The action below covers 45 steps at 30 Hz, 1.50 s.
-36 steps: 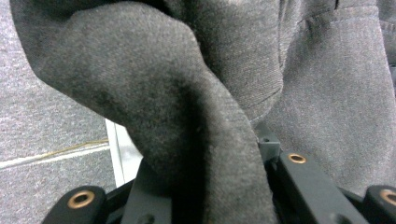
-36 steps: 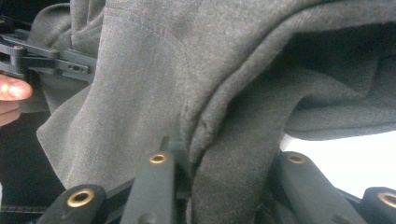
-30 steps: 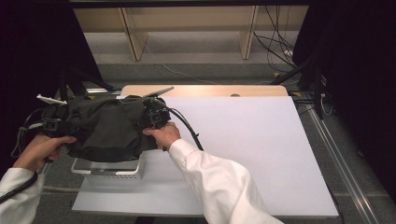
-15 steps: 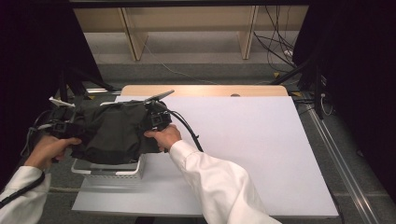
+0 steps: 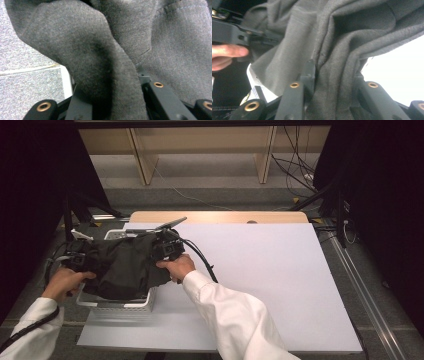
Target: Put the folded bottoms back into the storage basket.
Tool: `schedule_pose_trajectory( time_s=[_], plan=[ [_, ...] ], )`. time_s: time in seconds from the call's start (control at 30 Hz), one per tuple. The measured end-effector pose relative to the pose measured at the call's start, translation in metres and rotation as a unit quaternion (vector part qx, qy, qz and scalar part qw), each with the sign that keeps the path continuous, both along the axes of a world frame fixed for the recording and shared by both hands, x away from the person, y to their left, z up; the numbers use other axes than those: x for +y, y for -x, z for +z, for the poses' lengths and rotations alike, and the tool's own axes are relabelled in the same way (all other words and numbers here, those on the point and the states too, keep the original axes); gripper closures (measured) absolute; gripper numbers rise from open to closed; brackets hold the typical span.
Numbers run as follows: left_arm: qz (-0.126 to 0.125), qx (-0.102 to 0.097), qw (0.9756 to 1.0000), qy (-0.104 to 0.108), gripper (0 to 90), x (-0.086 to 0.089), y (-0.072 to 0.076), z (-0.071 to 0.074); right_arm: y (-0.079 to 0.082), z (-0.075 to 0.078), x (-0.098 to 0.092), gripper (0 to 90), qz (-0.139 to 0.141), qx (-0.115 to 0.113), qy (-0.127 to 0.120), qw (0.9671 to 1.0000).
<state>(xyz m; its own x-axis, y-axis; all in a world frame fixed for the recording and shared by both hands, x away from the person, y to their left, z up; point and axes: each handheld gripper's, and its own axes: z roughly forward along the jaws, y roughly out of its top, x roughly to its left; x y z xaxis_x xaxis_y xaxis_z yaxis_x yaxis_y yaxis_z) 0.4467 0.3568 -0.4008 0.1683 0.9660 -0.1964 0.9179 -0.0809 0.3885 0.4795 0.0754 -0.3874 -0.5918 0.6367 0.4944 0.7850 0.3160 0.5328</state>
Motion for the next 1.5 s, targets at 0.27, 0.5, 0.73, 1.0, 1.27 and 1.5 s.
schedule_pose_trajectory(
  time_s=[0.27, 0.5, 0.73, 1.0, 1.27, 1.5],
  plan=[
    [0.002, 0.035, 0.9993, -0.014, 66.0, -0.016, -0.011, -0.037, 0.002, -0.001, 0.003, 68.1, 0.005, 0.002, -0.004, 1.0000],
    [0.004, 0.051, 0.9981, -0.034, 53.0, -0.020, -0.013, -0.034, 0.002, 0.000, 0.001, 61.3, 0.008, 0.008, -0.011, 0.9999],
    [0.020, -0.009, 0.9996, -0.019, 31.5, -0.010, 0.006, 0.018, 0.001, 0.004, -0.002, 58.5, 0.008, 0.010, -0.021, 0.9997],
    [0.017, -0.052, 0.9984, 0.018, 28.3, -0.015, 0.010, 0.044, 0.005, 0.002, 0.004, 73.8, 0.010, -0.002, -0.012, 0.9999],
    [0.032, -0.047, 0.9978, 0.033, 27.6, -0.013, 0.002, 0.035, 0.009, -0.008, 0.015, 76.9, 0.017, 0.002, -0.011, 0.9998],
    [0.033, -0.044, 0.9980, 0.032, 26.6, -0.014, 0.001, 0.032, 0.019, -0.026, 0.032, 76.9, 0.036, 0.003, 0.014, 0.9992]
  ],
)
